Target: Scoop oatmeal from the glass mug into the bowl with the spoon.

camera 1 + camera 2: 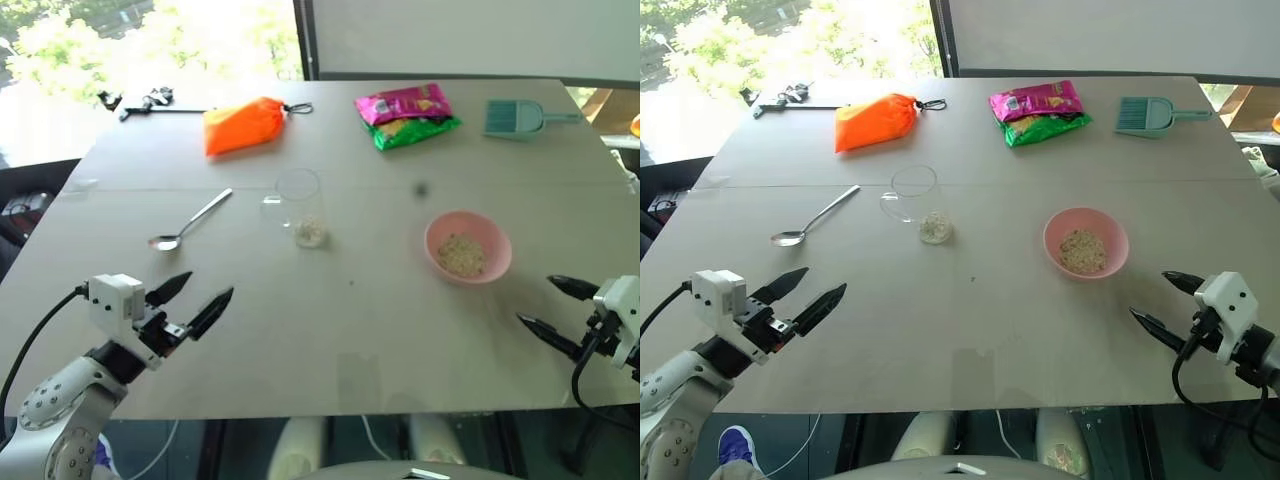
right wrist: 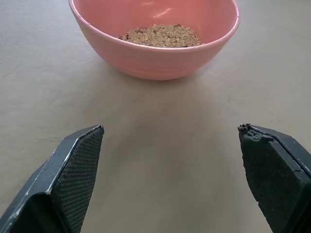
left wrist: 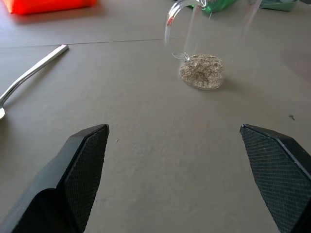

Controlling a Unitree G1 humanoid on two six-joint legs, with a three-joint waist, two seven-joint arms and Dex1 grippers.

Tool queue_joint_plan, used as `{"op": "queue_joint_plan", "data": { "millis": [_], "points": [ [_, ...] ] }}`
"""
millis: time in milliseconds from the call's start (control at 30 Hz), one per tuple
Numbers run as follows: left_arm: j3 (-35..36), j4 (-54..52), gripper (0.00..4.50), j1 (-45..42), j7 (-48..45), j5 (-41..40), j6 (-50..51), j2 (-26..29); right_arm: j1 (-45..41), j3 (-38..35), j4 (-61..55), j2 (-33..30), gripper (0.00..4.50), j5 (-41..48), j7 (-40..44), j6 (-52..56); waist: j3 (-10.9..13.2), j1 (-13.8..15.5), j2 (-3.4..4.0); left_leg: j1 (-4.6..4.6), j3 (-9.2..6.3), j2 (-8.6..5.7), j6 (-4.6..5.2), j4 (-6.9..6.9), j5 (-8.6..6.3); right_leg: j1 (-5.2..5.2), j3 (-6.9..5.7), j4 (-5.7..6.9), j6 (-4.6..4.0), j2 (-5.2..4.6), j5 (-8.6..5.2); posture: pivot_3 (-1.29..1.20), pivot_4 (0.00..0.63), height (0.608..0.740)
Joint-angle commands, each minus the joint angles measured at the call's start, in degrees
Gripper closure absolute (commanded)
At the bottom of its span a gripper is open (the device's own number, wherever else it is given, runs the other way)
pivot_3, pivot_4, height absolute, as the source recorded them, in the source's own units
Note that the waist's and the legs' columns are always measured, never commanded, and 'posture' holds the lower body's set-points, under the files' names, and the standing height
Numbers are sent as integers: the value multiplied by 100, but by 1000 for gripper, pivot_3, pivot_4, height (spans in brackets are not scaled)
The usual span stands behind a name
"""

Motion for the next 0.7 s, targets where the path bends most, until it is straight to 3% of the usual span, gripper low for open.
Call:
{"op": "queue_joint_plan", "data": {
  "millis": [33,200,267,467,700],
  "points": [
    [171,-149,39,-18,-23,-77,-38,40,-51,-87,-269,5,0,211,48,-8,0,0,0,0,0,0,0,0,0,0,0,0,0,0,0,0,150,740],
    [57,-74,39,-384,103,-83,34,43,-315,-120,-91,62,0,641,463,-162,0,-2,0,2,-1,1,0,-1,0,1,-1,-1,0,1,0,0,150,740],
    [40,-24,39,-531,123,-57,47,55,-541,-216,-164,81,0,1208,742,-18,1,-11,0,1,0,0,0,0,0,2,0,-1,0,0,0,0,150,740],
    [127,277,39,-849,131,-24,41,119,-1155,17,-1434,-19,0,2757,861,690,3,-35,3,2,-3,5,0,-3,0,1,-1,-1,0,5,0,0,150,740],
    [250,441,39,-956,130,-96,55,136,-1057,-42,-1934,40,0,3057,762,899,5,38,-3,-13,-18,-2,1,-2,-1,1,-21,-19,1,-2,0,0,150,740]
  ]
}}
